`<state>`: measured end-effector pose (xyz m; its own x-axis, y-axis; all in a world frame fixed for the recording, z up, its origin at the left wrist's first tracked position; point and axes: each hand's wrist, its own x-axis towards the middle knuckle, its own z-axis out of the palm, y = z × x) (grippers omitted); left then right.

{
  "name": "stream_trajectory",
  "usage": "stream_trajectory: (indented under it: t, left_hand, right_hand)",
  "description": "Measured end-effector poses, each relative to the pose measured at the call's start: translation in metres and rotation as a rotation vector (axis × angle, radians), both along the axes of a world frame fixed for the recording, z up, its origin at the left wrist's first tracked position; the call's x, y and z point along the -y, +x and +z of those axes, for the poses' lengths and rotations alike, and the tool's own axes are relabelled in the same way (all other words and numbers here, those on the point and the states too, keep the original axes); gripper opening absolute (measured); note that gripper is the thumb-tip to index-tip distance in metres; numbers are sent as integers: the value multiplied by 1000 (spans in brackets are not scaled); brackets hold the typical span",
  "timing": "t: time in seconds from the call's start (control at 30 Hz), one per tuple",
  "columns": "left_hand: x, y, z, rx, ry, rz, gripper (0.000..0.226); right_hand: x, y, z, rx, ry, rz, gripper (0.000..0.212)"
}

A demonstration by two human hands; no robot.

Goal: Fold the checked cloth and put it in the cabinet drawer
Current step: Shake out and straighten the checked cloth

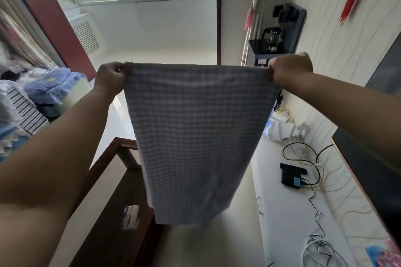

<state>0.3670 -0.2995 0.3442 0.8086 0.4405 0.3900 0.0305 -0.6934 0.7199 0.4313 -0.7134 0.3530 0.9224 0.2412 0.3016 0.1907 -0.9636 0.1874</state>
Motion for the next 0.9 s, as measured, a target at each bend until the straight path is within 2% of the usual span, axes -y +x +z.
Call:
stream_trajectory:
  t: [0.1, 0.17, 0.23, 0.33, 0.43, 0.5, 0.57, 0.63, 0.67, 0.73, 0.8, 0.9]
  left_hand:
    - [1, -4, 3, -48, -44, -30, 29]
    - [8, -7, 2, -25, -283, -60, 16]
    - [13, -8, 1, 35, -494, -82, 15]
    - [5, -6, -2, 58, -585, -147, 8]
    - [-5, -7, -10, -5, -526, -171, 7]
    - [-8, -6, -15, -34, -355, -131, 17]
    - [-10, -5, -19, -29, -172, -62, 26]
    - [-8, -7, -19, -17, -111, -14, 29]
    - [-7, -8, -16, -16, -157, -2, 30]
    - [-5, -10, -3, -5, -376, -39, 32]
    - [-10, -10, 15, 9, -573, -82, 30]
    - [-23, -4, 37, 7, -683, -116, 25]
  right_hand:
    - [1, 7, 10, 27, 34, -27, 28]
    - [-2, 7, 17, -18, 74, -12, 29]
    - [-2, 6, 19, -49, 131, 9, 28]
    - [3, 3, 18, -47, 238, 66, 13]
    - [12, 2, 19, -180, 354, 116, 5]
    - [20, 0, 20, -419, 528, 143, 9]
    - [27, -1, 22, -629, 613, 173, 10]
    - [34, -3, 27, -798, 647, 202, 28]
    - [37, -3, 31, -882, 685, 221, 41]
    - [43, -1, 38, -1001, 830, 280, 62]
    - [47, 3, 45, -1024, 1045, 340, 70]
    - [48, 8, 48, -964, 1291, 359, 76]
